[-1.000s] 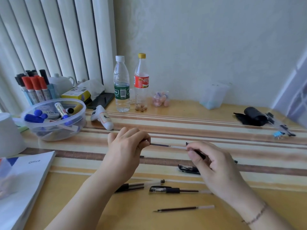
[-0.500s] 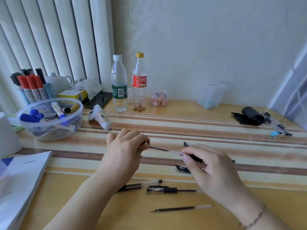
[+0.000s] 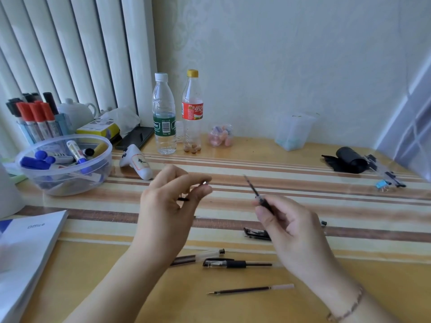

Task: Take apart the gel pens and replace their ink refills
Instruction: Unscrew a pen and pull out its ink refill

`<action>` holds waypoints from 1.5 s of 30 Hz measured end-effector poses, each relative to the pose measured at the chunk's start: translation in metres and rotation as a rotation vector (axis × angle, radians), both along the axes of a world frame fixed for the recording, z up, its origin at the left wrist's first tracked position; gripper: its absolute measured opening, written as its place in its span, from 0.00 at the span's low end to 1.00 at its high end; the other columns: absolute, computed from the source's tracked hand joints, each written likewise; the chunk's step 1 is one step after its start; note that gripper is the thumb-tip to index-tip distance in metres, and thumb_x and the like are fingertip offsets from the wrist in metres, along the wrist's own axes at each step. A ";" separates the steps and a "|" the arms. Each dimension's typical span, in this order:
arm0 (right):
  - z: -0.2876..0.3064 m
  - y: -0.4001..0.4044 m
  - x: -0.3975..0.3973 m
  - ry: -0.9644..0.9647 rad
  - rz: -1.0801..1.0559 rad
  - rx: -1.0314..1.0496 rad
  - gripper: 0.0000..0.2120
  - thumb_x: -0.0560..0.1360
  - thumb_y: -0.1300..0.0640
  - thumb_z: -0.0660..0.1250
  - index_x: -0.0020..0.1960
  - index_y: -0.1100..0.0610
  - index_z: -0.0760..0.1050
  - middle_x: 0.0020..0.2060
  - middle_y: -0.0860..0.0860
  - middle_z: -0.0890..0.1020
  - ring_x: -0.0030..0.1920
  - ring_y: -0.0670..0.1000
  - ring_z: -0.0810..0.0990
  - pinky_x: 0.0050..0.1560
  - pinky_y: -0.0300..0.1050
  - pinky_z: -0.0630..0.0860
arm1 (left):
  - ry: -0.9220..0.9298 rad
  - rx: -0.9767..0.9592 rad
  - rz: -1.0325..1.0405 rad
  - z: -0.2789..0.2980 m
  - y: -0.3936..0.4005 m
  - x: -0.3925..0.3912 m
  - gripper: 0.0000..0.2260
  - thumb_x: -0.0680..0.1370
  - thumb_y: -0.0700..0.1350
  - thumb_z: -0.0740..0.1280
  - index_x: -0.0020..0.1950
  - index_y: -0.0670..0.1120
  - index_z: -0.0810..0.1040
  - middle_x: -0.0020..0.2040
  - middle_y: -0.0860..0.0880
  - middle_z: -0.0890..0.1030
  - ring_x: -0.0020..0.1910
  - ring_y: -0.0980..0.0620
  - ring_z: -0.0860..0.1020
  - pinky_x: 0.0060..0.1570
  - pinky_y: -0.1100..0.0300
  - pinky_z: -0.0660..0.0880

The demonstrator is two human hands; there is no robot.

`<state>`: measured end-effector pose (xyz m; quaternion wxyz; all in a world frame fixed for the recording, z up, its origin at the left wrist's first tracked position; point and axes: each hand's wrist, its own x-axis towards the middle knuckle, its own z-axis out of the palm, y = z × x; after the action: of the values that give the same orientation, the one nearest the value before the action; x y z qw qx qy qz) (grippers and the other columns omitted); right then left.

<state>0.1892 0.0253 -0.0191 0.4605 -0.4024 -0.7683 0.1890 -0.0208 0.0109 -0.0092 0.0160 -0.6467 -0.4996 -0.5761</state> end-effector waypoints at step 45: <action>0.010 -0.011 0.003 -0.526 -0.074 0.043 0.17 0.76 0.35 0.52 0.43 0.43 0.75 0.31 0.33 0.74 0.34 0.36 0.75 0.31 0.36 0.73 | 0.367 -0.174 -0.191 -0.014 -0.001 0.010 0.04 0.69 0.46 0.76 0.42 0.50 0.83 0.38 0.58 0.74 0.32 0.46 0.74 0.35 0.57 0.71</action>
<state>0.1925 0.0144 -0.0096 0.2598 -0.4558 -0.8501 0.0445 -0.0110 0.0100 -0.0237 -0.0039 -0.7840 -0.4727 -0.4024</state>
